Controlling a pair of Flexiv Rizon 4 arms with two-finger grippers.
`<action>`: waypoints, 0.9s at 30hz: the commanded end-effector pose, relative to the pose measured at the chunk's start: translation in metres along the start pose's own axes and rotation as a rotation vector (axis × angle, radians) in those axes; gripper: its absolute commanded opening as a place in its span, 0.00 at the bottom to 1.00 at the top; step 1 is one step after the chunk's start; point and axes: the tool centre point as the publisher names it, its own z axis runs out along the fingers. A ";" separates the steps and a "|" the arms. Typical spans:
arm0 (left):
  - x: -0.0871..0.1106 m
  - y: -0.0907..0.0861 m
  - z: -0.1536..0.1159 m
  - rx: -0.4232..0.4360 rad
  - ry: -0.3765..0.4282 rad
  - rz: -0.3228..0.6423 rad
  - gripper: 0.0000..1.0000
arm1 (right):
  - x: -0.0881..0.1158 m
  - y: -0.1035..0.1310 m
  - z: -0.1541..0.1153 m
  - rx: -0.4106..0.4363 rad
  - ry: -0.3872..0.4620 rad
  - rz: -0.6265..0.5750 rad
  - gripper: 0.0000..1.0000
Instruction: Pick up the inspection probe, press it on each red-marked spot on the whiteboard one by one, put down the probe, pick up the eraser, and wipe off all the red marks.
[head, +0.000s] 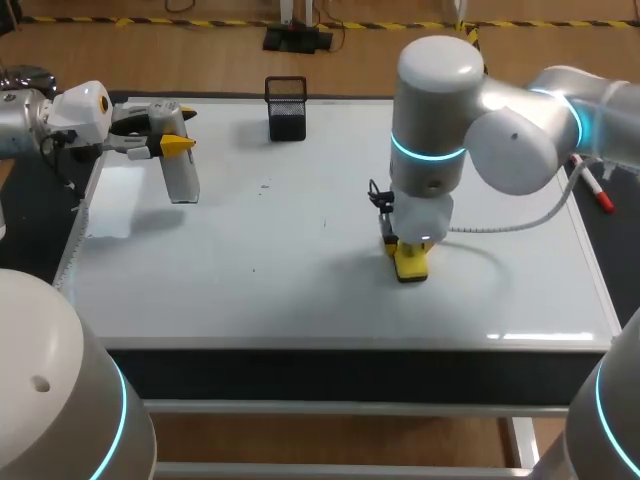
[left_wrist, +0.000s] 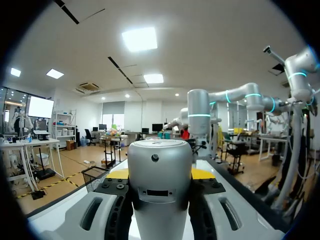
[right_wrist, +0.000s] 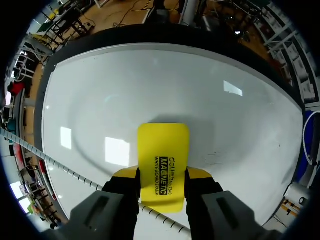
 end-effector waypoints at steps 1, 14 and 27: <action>0.000 -0.001 0.000 0.000 -0.001 0.000 0.00 | 0.011 -0.001 -0.018 0.004 -0.033 0.013 0.00; 0.000 -0.001 0.000 0.000 -0.001 0.000 0.00 | 0.088 -0.056 -0.077 0.017 -0.034 0.067 0.00; 0.000 -0.001 0.000 0.000 -0.001 0.000 0.00 | 0.095 -0.061 -0.080 0.027 -0.041 0.091 0.00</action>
